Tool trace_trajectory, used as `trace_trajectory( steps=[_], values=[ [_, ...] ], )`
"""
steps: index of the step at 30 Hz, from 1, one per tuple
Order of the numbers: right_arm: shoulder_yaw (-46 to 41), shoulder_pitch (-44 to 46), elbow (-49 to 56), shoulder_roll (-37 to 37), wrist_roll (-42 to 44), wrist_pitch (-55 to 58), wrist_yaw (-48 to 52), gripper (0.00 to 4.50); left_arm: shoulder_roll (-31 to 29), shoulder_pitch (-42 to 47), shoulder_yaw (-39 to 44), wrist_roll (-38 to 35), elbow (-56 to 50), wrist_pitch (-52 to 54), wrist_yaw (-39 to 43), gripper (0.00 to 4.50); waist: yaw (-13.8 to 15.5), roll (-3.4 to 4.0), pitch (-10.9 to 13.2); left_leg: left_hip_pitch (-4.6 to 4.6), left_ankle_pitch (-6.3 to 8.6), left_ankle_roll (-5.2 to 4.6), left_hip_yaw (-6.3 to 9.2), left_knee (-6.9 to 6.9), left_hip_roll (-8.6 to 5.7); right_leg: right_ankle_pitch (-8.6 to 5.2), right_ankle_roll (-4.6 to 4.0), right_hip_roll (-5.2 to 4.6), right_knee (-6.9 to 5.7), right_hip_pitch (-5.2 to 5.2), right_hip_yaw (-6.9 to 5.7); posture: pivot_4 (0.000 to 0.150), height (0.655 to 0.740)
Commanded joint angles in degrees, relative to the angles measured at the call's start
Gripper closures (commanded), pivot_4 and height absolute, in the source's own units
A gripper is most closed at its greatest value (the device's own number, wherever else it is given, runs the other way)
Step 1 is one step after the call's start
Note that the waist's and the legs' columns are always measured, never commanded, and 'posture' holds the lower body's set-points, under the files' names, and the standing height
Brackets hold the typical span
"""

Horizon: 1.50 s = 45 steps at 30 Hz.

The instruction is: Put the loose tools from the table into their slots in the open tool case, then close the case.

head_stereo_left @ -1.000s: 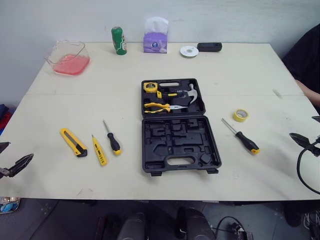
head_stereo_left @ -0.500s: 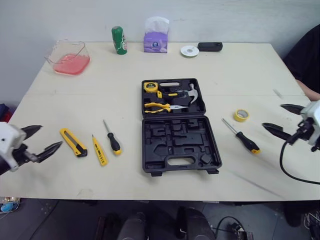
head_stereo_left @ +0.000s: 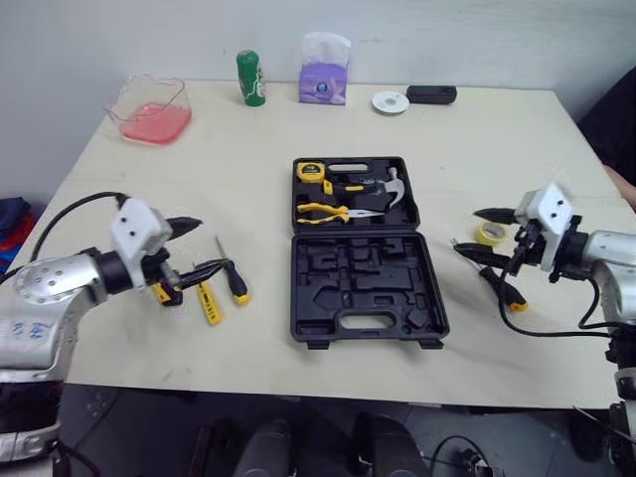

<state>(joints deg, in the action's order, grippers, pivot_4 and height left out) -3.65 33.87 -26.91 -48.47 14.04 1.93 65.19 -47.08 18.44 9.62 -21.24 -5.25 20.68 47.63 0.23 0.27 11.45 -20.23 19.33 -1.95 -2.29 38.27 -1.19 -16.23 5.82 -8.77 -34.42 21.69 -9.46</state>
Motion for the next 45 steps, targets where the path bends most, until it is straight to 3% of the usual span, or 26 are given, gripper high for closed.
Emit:
trace_trajectory(
  steps=[1, 5, 7, 9, 20, 31, 40, 45],
  values=[
    [0.79, 2.51, -0.85, 0.99, -1.78, -1.39, -0.77, 2.49, 1.95, 4.8, -2.71, 2.4, 3.1, -1.43, -0.79, 0.91, -0.06, -0.01, 0.0, -0.01, 0.0, 0.0, 0.0, 0.0, 0.0, 0.0, 0.0, 0.01, 0.01, 0.0, -0.01, 0.15, 0.74],
    [2.43, 4.76, -2.31, 3.21, -4.58, -1.64, -3.09, 4.48, 4.99, 9.32, -5.96, 5.12, 8.34, -1.89, -1.31, 2.69, -0.2, -0.01, 0.01, -0.01, 0.0, 0.0, -0.02, 0.03, 0.05, 0.0, 0.01, 0.09, -0.01, 0.0, 0.01, 0.15, 0.74],
    [3.64, 6.24, -3.67, 4.3, -6.66, -2.26, -4.83, 4.5, 6.82, 11.82, -7.74, 6.53, 11.38, -1.97, -1.51, 3.72, -0.31, -0.01, 0.01, 0.0, -0.01, 0.02, -0.04, 0.03, 0.08, 0.0, 0.01, 0.12, -0.01, 0.0, 0.02, 0.15, 0.74],
    [5.07, 7.96, -5.36, 5.42, -8.93, -2.63, -6.56, 4.5, 8.67, 14.38, -9.88, 8.58, 14.59, -1.55, -2.18, 4.43, -0.27, -0.02, 0.01, 0.01, -0.01, 0.02, -0.05, 0.04, 0.09, 0.01, 0.01, 0.13, -0.03, 0.0, 0.03, 0.15, 0.74],
    [10.05, 14.26, -13.58, 9.08, -16.13, -4.47, -10.18, 4.5, 17.63, 23.06, -15.3, 14.24, 28.95, -2.42, -3.71, 4.43, -0.29, -0.04, 0.01, -0.06, -0.02, 0.02, -0.06, 0.07, 0.08, 0.01, 0.01, 0.15, -0.03, 0.04, 0.03, 0.15, 0.74],
    [10.01, 14.45, -15.05, 11.86, -16.97, -6.09, -10.94, 4.5, 22.82, 26.82, -16.12, 16.8, 34.88, -5.16, -4.65, 4.43, -0.31, -0.04, 0.01, -0.08, -0.02, 0.02, -0.05, 0.14, 0.08, 0.01, 0.01, 0.15, -0.06, 0.06, 0.04, 0.15, 0.74],
    [10.81, 13.83, -14.58, 13.92, -17.24, -8.86, -9.36, 4.5, 23.67, 27.98, -16.32, 17.8, 37.82, -7.78, -3.24, 4.43, -0.37, -0.04, 0.01, -0.08, -0.02, 0.02, -0.05, 0.15, 0.09, 0.01, 0.01, 0.16, -0.07, 0.06, 0.04, 0.15, 0.74],
    [10.67, 11.93, -10.17, 12.83, -16.21, -8.76, -6.06, 4.5, 21.45, 24.0, -17.79, 17.98, 31.43, -8.95, 0.73, 4.43, -0.56, -0.04, 0.01, -0.08, -0.02, 0.02, -0.06, 0.12, 0.09, 0.01, 0.01, 0.17, -0.07, 0.1, 0.07, 0.15, 0.74]
  ],
)
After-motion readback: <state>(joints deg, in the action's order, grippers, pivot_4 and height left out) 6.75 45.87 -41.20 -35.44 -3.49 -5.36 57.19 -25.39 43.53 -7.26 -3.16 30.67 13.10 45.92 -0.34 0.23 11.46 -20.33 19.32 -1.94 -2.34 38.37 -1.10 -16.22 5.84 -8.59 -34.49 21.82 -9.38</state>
